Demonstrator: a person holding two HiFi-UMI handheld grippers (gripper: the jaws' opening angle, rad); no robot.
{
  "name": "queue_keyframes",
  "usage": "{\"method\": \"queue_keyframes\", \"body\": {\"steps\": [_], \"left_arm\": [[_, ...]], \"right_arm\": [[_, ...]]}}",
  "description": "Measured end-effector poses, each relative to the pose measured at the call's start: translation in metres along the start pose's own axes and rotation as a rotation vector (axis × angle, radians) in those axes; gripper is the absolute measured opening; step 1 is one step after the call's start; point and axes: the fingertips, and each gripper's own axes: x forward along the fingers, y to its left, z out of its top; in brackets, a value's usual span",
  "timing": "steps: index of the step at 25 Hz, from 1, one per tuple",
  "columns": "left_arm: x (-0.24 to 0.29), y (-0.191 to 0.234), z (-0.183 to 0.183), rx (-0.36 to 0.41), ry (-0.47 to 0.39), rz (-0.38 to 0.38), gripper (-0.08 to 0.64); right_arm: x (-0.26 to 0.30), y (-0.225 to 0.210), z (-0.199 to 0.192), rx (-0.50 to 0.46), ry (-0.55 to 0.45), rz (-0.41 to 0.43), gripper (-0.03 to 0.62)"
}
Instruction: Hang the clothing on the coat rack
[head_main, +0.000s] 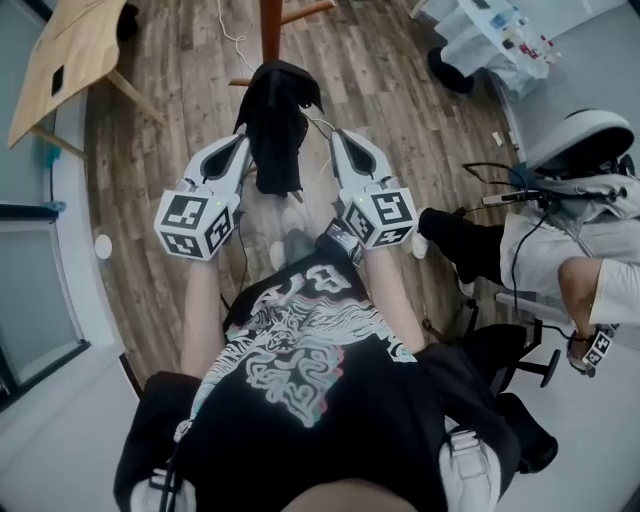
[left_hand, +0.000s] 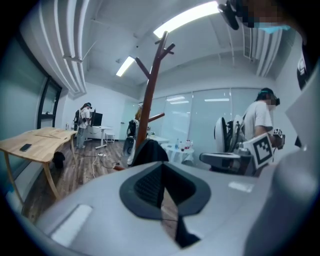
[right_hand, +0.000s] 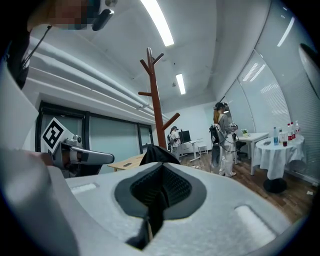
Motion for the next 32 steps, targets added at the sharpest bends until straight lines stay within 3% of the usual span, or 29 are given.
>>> {"method": "queue_keyframes", "body": {"steps": [9, 14, 18, 32], "left_arm": [[-0.006, -0.021, -0.011, 0.007, 0.011, 0.035, -0.011], [-0.013, -0.047, -0.009, 0.004, 0.021, 0.05, -0.011], [-0.018, -0.067, -0.007, 0.036, 0.017, 0.08, -0.011], [-0.057, -0.119, -0.023, 0.041, -0.002, 0.161, -0.011]], "right_arm": [[-0.043, 0.002, -0.007, 0.009, 0.006, 0.009, -0.002], [-0.069, 0.011, -0.002, 0.055, -0.018, 0.068, -0.001], [-0.088, 0.011, 0.0, 0.045, -0.018, 0.077, -0.002], [-0.144, 0.021, -0.02, 0.01, 0.011, 0.096, -0.002]]}}
